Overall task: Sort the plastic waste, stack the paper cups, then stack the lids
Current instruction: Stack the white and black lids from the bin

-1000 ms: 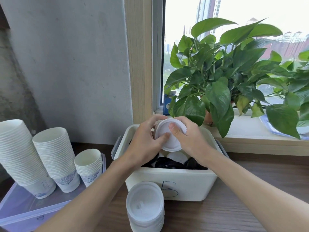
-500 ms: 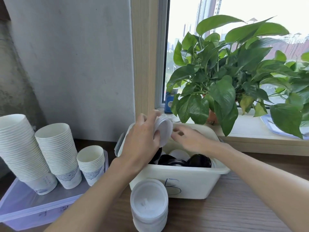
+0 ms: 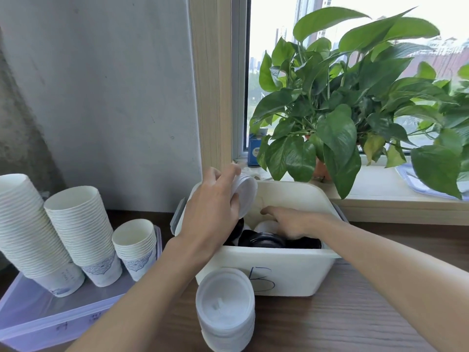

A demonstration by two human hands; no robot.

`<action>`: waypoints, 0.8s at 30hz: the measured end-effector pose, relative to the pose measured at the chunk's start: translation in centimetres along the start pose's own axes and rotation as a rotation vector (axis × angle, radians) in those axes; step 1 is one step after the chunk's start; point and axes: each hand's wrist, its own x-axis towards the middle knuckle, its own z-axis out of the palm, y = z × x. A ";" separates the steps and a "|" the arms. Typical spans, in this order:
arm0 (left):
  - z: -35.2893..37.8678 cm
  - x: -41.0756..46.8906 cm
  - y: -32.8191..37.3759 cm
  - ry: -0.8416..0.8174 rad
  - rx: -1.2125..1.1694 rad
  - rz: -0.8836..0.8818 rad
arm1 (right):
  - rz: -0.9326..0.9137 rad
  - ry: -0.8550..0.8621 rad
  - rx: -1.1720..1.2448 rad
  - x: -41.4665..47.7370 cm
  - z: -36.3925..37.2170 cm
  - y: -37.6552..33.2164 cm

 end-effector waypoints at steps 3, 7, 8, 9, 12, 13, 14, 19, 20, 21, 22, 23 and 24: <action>0.0 0.0 0.0 -0.002 0.008 -0.002 | 0.020 0.030 0.002 0.1 -0.1 0.1; -0.1 0.0 0.1 0.002 0.007 -0.008 | 0.051 0.080 0.070 0.0 -0.2 0.2; -0.1 0.0 0.1 0.004 0.001 -0.010 | 0.056 0.096 0.097 -0.1 -0.2 0.2; -0.2 0.0 0.1 0.006 -0.006 -0.013 | 0.060 0.110 0.128 -0.1 -0.3 0.3; -0.2 0.0 0.1 0.015 -0.018 -0.024 | 0.020 0.168 0.175 -0.5 -0.6 0.2; -0.2 0.0 0.0 0.019 -0.024 -0.031 | -0.012 0.200 0.173 -0.7 -0.7 0.1; -0.2 0.0 0.0 0.021 -0.030 -0.039 | -0.049 0.242 0.160 -0.9 -0.8 -0.1; -0.3 0.0 0.2 0.028 -0.055 -0.085 | -0.110 0.361 0.215 -2.4 -1.7 -0.5; -0.4 0.0 0.2 0.034 -0.058 -0.092 | -0.115 0.371 0.240 -2.8 -1.8 -0.5; -0.4 0.0 0.1 0.040 -0.061 -0.102 | -0.128 0.391 0.277 -3.2 -1.9 -0.5; -0.4 0.0 0.1 0.046 -0.066 -0.115 | -0.142 0.420 0.320 -3.6 -2.1 -0.5; -0.4 0.1 0.0 0.051 -0.075 -0.129 | -0.153 0.463 0.354 -4.1 -2.2 -0.6; -0.5 0.1 0.0 0.055 -0.089 -0.143 | -0.163 0.520 0.380 -4.5 -2.3 -0.8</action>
